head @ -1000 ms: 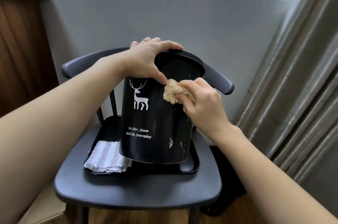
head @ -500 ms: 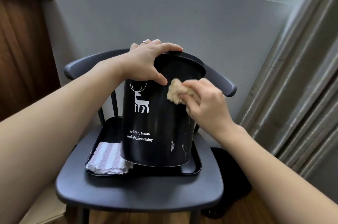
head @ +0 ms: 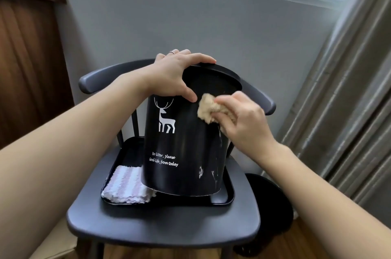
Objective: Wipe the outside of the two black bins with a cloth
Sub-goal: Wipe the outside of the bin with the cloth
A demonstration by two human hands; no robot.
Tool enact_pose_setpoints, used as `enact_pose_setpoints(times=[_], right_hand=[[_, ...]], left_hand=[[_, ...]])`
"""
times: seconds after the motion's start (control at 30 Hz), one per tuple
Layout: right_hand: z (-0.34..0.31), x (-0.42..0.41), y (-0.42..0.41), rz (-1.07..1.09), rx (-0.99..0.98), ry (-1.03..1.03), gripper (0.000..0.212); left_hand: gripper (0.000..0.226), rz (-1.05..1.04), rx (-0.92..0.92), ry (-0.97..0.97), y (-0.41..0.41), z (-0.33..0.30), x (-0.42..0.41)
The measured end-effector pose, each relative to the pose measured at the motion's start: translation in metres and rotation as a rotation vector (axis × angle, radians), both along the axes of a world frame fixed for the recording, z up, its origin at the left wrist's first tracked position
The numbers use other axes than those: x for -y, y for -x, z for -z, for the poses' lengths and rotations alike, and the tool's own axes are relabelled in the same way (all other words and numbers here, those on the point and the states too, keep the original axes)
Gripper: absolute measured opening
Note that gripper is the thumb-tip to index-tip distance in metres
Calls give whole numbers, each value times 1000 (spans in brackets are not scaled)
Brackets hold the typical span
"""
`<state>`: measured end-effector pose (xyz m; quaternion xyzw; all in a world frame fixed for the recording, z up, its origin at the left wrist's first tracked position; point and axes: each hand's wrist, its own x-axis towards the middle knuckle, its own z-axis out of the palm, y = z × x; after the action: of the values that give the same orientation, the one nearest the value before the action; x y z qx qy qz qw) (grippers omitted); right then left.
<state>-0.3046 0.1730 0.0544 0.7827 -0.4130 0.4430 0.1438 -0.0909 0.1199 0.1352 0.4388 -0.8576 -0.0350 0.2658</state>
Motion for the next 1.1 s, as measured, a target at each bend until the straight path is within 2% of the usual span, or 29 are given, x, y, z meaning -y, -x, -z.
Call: enact_pose_setpoints(times=[0.13, 0.3, 0.37, 0.57, 0.67, 0.73, 0.83, 0.9, 0.97, 1.1], right_hand=[[15, -10, 6, -80, -163, -13, 22], [-8, 7, -1, 49, 31, -6, 24], [-2, 3, -6, 42, 27, -7, 24], [56, -40, -2, -188, -188, -58, 21], [61, -47, 1, -240, -310, -105, 21], [51, -40, 1, -199, -281, -96, 19], [35, -27, -1, -79, -64, -81, 21], [37, -26, -4, -55, -1, -78, 23], [51, -33, -4, -108, -24, -93, 24], [88, -60, 3, -246, -195, -164, 25]], left_hand=[[88, 0, -24, -26, -3, 0, 2], [89, -10, -28, -23, 0, 0, 3], [89, -15, -33, -23, 0, 0, 4], [88, -36, -77, -46, -5, 1, 6], [88, -35, -85, -54, -6, 1, 5], [88, -39, -84, -51, -6, 2, 4], [88, -39, -91, -49, -6, 2, 4], [88, -39, -88, -47, -5, 2, 4], [88, -43, -89, -50, -4, 1, 4], [87, -47, -104, -64, -4, 1, 5]])
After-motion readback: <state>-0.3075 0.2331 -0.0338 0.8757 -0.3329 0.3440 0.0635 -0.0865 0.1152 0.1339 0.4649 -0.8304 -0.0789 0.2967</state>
